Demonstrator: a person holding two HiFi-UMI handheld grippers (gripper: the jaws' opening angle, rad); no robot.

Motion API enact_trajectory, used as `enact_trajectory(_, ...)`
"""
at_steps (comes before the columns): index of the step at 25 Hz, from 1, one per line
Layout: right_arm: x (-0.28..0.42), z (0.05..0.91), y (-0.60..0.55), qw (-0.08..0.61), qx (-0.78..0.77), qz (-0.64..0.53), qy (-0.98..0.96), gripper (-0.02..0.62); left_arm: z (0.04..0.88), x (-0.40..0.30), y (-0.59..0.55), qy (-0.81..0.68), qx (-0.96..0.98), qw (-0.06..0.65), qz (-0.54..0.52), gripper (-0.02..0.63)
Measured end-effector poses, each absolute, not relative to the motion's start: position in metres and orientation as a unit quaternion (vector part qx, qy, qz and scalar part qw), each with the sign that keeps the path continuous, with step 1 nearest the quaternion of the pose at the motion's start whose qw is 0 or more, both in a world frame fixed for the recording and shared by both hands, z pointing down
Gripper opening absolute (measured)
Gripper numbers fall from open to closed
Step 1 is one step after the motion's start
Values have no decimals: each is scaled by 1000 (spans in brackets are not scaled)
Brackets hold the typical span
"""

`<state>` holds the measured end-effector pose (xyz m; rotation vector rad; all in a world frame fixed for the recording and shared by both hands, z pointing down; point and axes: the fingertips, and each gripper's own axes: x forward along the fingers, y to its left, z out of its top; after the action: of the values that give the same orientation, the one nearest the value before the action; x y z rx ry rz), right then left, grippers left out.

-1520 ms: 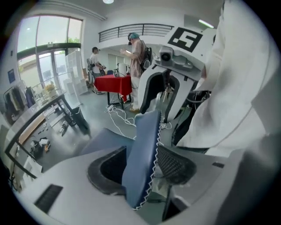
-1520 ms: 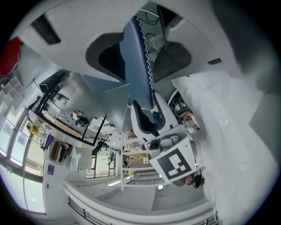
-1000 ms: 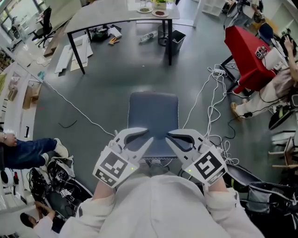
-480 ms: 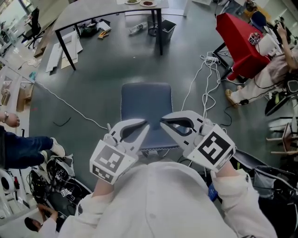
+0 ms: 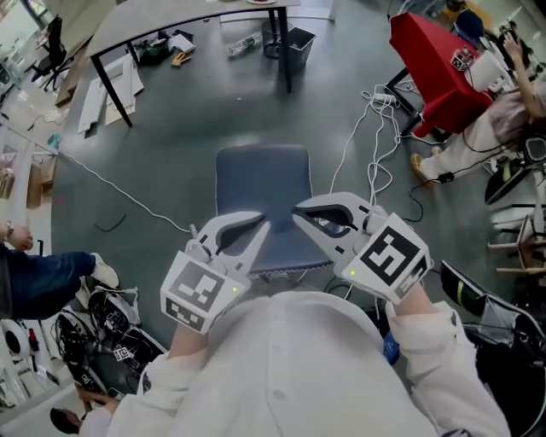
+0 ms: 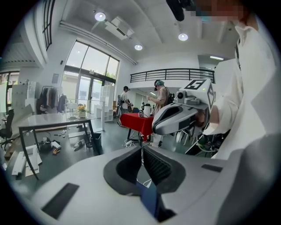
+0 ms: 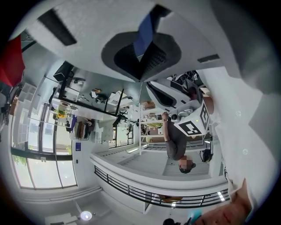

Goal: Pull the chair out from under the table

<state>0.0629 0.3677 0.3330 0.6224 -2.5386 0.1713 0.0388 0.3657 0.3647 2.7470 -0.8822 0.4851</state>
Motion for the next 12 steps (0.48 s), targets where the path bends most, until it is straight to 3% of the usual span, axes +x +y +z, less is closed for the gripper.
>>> enact_trajectory(12, 75, 337, 372, 250, 250, 73, -933, 2, 373, 55, 377, -290, 932, 127, 176, 26)
